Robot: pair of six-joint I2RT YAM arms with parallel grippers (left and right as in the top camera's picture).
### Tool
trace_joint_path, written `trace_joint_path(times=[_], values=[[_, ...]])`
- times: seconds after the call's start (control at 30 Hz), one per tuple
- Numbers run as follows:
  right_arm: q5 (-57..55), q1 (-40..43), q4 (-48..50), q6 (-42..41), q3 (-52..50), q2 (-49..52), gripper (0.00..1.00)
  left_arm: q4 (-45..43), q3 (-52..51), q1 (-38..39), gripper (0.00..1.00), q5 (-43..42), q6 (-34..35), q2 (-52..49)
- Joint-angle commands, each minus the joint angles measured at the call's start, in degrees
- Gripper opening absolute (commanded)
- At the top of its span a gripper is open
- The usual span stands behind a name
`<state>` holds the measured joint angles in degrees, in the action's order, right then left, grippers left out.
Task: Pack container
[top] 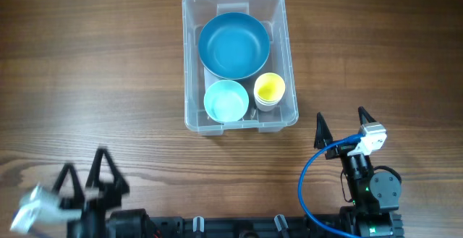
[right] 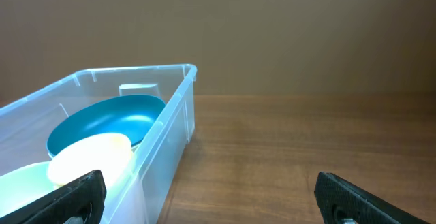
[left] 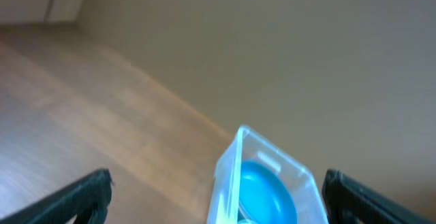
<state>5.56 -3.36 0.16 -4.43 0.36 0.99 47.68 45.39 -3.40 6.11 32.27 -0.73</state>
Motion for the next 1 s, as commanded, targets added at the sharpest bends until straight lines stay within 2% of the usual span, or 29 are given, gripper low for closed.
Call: trace_joint_path(times=[0.0,0.13,0.23,0.37,0.4,0.77,0.87,0.97], values=[[0.5,-0.4,0.2,-0.1,-0.1,-0.3,1.00,-16.8,-14.9,-0.3,1.00,-2.9,-0.3,0.5],[0.5,-0.4,0.2,-0.1,-0.1,-0.3,1.00,-34.8,-28.6,-0.3,1.00,-5.9,-0.3,0.5],[0.5,-0.4,0.2,-0.1,-0.1,-0.3,1.00,-40.4,-35.5,-0.3,1.00,-6.8,-0.3,0.5],[0.5,-0.4,0.2,-0.1,-0.1,-0.3,1.00,-40.4,-40.0,-0.3,1.00,-6.8,-3.4,0.5],[0.5,-0.4,0.2,-0.1,-0.1,-0.3,1.00,-40.2,-41.7,-0.3,1.00,-6.7,-8.3,0.5],[0.5,-0.4,0.2,-0.1,-0.1,-0.3,1.00,-40.6,-43.6,-0.3,1.00,-6.7,-26.8,0.5],[0.5,-0.4,0.2,-0.1,-0.1,-0.3,1.00,-40.6,-43.6,-0.3,1.00,-6.7,-30.6,0.5],[0.5,-0.4,0.2,-0.1,-0.1,-0.3,1.00,-40.6,-43.6,-0.3,1.00,-6.7,-30.6,0.5]])
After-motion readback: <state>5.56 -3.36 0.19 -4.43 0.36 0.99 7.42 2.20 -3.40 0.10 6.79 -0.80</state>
